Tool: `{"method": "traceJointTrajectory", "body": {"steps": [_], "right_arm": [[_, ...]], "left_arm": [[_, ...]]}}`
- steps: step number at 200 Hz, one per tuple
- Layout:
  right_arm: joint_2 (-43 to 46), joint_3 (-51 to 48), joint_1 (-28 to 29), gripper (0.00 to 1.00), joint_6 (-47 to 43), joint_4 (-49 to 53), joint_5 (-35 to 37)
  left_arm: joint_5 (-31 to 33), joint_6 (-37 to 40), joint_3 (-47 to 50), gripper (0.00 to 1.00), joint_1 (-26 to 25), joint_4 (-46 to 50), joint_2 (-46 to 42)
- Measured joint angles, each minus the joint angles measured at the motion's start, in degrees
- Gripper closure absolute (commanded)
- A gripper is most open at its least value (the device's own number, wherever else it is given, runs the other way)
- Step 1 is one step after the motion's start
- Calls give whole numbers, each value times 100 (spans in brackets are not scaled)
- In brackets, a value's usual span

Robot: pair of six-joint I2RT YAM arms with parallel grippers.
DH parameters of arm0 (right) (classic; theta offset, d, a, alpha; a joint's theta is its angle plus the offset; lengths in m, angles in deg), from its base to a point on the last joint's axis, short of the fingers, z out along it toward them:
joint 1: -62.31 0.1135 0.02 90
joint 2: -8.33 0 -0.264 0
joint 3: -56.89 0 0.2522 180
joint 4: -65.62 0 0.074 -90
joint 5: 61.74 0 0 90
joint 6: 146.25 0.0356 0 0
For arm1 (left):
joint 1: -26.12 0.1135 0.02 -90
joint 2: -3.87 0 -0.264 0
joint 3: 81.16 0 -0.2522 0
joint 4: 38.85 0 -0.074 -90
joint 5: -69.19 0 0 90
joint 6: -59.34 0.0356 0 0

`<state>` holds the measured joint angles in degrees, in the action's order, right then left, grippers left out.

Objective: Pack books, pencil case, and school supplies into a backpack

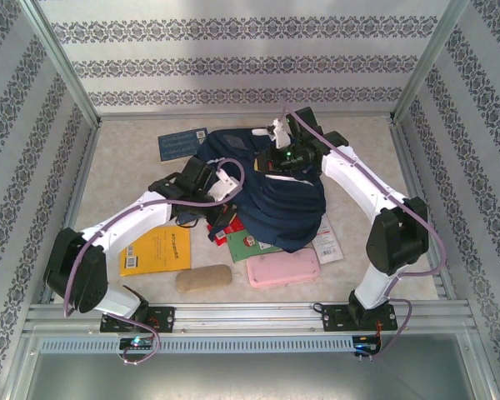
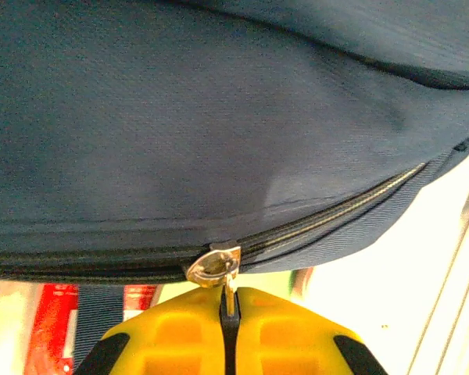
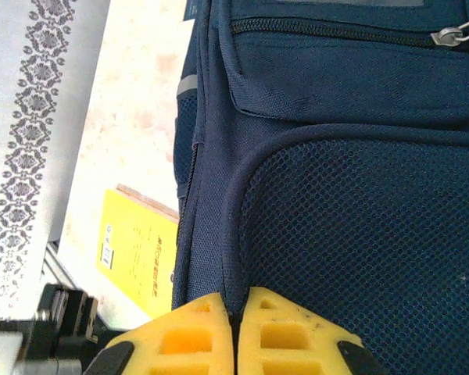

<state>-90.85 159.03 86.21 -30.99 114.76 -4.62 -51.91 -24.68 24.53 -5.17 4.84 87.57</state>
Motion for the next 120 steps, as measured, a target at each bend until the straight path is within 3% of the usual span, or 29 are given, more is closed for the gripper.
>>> {"method": "traceJointTrajectory", "body": {"steps": [120], "right_arm": [[9, -352, 151, 100, 1829, -1025, 686]], "left_arm": [[116, -588, -140, 97, -671, -168, 63]]}}
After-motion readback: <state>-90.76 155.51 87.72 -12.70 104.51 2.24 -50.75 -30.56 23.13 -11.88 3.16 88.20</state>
